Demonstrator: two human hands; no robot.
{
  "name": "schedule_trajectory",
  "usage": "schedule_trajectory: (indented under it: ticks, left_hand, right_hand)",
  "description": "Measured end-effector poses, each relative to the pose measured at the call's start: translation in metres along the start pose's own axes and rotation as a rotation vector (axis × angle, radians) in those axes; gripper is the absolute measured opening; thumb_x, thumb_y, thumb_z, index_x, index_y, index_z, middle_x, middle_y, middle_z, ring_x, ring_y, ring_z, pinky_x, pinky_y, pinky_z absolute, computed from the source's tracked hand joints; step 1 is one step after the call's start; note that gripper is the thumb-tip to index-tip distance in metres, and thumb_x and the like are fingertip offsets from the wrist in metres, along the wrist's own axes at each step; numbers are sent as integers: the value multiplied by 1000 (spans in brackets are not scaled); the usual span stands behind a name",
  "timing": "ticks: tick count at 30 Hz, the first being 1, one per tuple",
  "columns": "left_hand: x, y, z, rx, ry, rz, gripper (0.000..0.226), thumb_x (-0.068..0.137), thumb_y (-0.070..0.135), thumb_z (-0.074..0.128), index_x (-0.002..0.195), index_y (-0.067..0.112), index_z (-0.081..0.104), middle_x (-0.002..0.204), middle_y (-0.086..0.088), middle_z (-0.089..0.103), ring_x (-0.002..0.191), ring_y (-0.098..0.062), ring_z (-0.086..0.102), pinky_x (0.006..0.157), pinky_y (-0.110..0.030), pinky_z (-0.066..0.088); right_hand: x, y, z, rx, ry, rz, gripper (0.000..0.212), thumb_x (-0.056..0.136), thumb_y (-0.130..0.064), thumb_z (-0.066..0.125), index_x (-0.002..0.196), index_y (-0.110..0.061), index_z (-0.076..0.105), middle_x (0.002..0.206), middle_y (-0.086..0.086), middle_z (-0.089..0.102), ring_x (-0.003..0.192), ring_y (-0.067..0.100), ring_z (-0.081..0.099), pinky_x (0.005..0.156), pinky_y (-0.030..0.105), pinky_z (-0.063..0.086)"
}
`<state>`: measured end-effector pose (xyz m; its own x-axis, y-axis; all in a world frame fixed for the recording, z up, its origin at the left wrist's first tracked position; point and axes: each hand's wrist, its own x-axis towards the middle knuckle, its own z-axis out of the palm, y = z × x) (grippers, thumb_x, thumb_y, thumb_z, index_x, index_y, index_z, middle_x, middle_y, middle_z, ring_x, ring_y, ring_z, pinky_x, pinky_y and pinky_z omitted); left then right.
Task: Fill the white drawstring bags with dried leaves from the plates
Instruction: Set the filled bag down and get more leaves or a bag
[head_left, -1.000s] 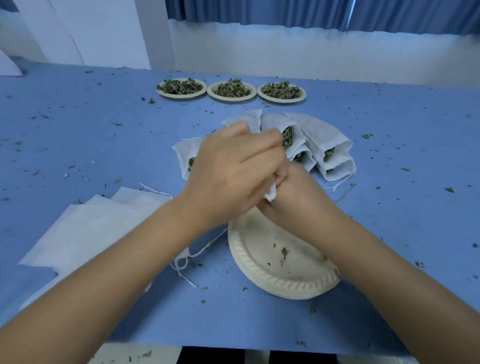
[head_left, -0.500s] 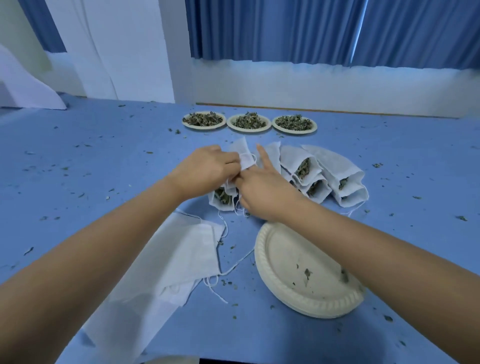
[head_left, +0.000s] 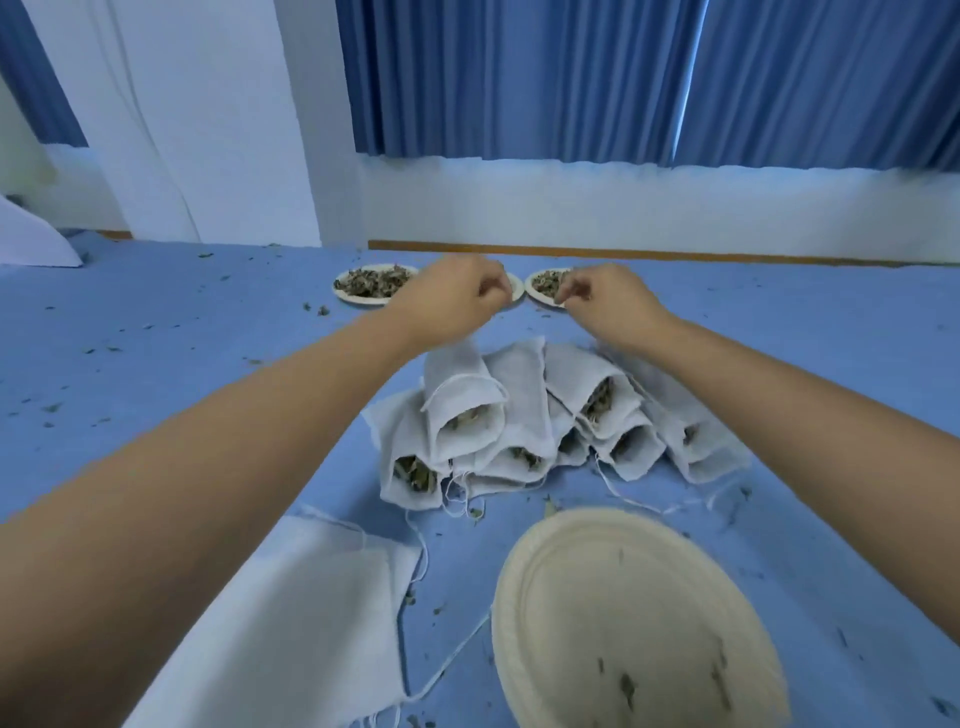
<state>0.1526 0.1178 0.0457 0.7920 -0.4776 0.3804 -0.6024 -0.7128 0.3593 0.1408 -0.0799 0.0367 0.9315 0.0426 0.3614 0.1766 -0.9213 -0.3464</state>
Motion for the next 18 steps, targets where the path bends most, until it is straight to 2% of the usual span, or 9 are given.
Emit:
schedule_trajectory:
  ticks: [3, 5, 8, 11, 14, 16, 18]
  left_hand:
    - [38, -14, 29, 80, -133, -22, 28, 99, 18, 44, 120, 16, 62, 116, -7, 62, 95, -22, 55, 73, -27, 35]
    - [60, -25, 44, 62, -207, -56, 31, 100, 20, 44, 128, 17, 57, 125, -7, 59, 106, -21, 54, 82, -26, 38]
    - [83, -44, 57, -78, -315, -129, 29, 100, 23, 48, 127, 25, 57, 121, -2, 58, 100, -11, 50, 82, -22, 35]
    - [95, -66, 64, -292, -297, -201, 22, 98, 25, 50, 113, 37, 59, 109, 6, 55, 90, -3, 54, 70, -17, 41]
    - [101, -81, 73, -352, -278, -225, 20, 97, 24, 52, 108, 39, 59, 116, 6, 57, 101, -9, 56, 72, -16, 42]
    - [102, -85, 81, -373, -259, -241, 19, 98, 23, 53, 108, 37, 60, 112, 2, 59, 101, -13, 57, 72, -16, 42]
    - [101, -85, 86, -437, -217, -254, 19, 97, 20, 54, 110, 32, 63, 109, -2, 61, 96, -13, 59, 71, -15, 43]
  right_hand:
    - [45, 42, 14, -149, -267, 100, 31, 96, -12, 52, 125, -5, 61, 130, 15, 58, 118, 30, 53, 92, 33, 41]
    - [66, 66, 26, -177, -329, 124, 34, 96, -10, 51, 130, -5, 57, 135, 15, 54, 122, 29, 50, 96, 34, 39]
    - [92, 96, 42, -98, -218, 98, 31, 93, 1, 48, 119, -6, 64, 129, 13, 60, 120, 27, 52, 93, 32, 40]
    - [112, 119, 54, -182, -310, 70, 37, 94, -1, 48, 129, -9, 57, 137, 10, 54, 125, 27, 48, 93, 30, 38]
    - [125, 133, 67, -365, -396, -14, 39, 96, -11, 52, 134, -12, 51, 140, 7, 50, 126, 25, 46, 104, 34, 30]
    - [128, 139, 74, -465, -368, -94, 35, 94, -18, 58, 128, -15, 54, 131, 3, 55, 119, 22, 49, 104, 34, 24]
    - [128, 142, 76, -472, -338, -153, 31, 91, -17, 60, 121, -17, 58, 119, 2, 59, 105, 21, 54, 102, 32, 22]
